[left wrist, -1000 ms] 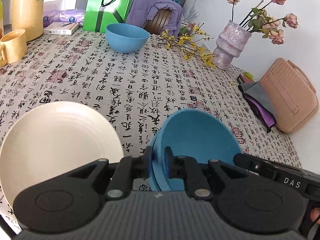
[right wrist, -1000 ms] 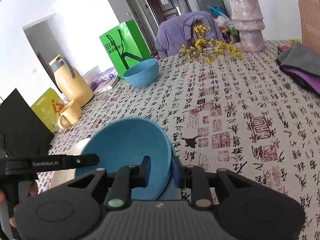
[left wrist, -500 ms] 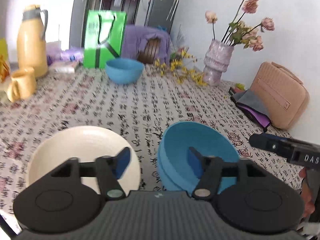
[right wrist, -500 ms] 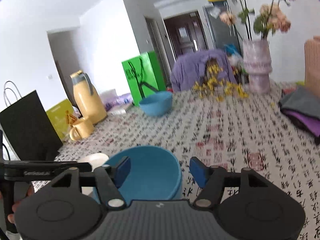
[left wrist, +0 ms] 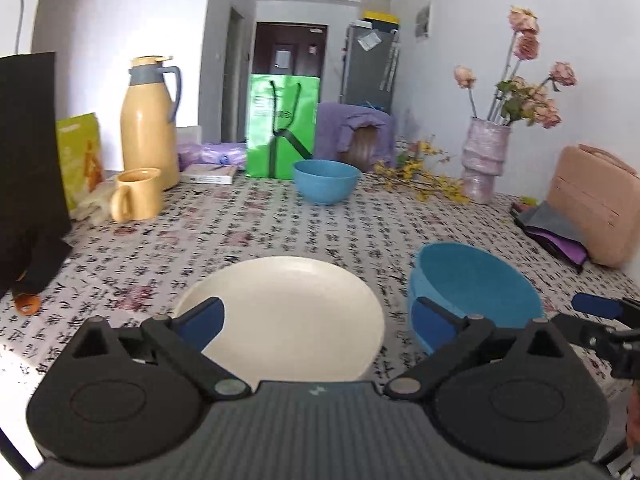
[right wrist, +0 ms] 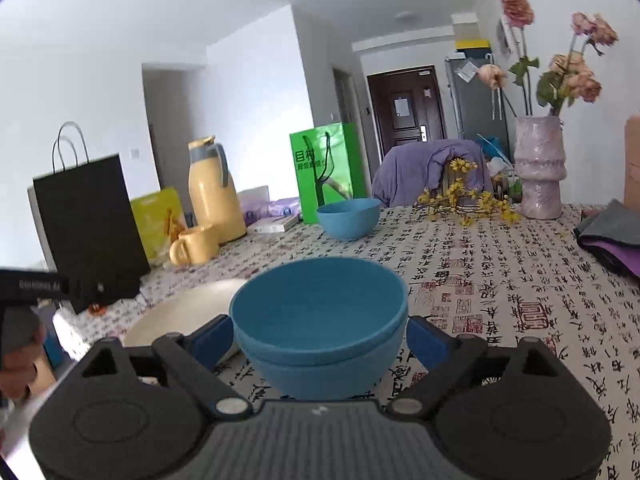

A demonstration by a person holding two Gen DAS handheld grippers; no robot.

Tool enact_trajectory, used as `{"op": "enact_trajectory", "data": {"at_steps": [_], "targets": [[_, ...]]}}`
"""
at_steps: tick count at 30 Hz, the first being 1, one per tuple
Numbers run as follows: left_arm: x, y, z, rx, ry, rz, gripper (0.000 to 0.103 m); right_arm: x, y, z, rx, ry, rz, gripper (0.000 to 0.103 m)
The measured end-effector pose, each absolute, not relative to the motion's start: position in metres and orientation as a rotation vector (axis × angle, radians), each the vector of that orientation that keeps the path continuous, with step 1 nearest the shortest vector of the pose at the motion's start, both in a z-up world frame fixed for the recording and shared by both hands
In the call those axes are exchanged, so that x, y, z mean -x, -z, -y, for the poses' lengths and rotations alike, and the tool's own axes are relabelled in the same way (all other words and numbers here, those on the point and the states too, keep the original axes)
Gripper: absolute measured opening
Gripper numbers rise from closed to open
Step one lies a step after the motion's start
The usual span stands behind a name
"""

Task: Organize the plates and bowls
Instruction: 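Open both grippers and pull back from the nested bowls, then move both grippers to the last blue bowl and grasp its rim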

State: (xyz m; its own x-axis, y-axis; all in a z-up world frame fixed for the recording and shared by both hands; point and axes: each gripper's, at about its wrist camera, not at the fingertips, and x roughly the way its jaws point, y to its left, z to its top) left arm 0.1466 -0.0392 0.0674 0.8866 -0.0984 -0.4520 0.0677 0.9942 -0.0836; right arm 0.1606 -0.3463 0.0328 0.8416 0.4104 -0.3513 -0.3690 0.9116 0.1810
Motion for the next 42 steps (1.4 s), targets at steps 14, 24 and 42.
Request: {"op": "enact_trajectory", "data": {"at_steps": [14, 24, 42], "targets": [[-0.186, -0.059, 0.037, 0.076, 0.095, -0.519, 0.103, -0.186, -0.032, 0.348, -0.149, -0.419, -0.371, 0.093], [-0.247, -0.081, 0.037, 0.05, 0.169, -0.521, 0.103, -0.259, -0.063, 0.364, -0.072, -0.38, -0.375, 0.094], [-0.484, -0.119, 0.007, 0.242, 0.176, -0.689, 0.103, -0.564, -0.107, 0.37, -0.14, -0.422, -0.794, 0.089]]}}
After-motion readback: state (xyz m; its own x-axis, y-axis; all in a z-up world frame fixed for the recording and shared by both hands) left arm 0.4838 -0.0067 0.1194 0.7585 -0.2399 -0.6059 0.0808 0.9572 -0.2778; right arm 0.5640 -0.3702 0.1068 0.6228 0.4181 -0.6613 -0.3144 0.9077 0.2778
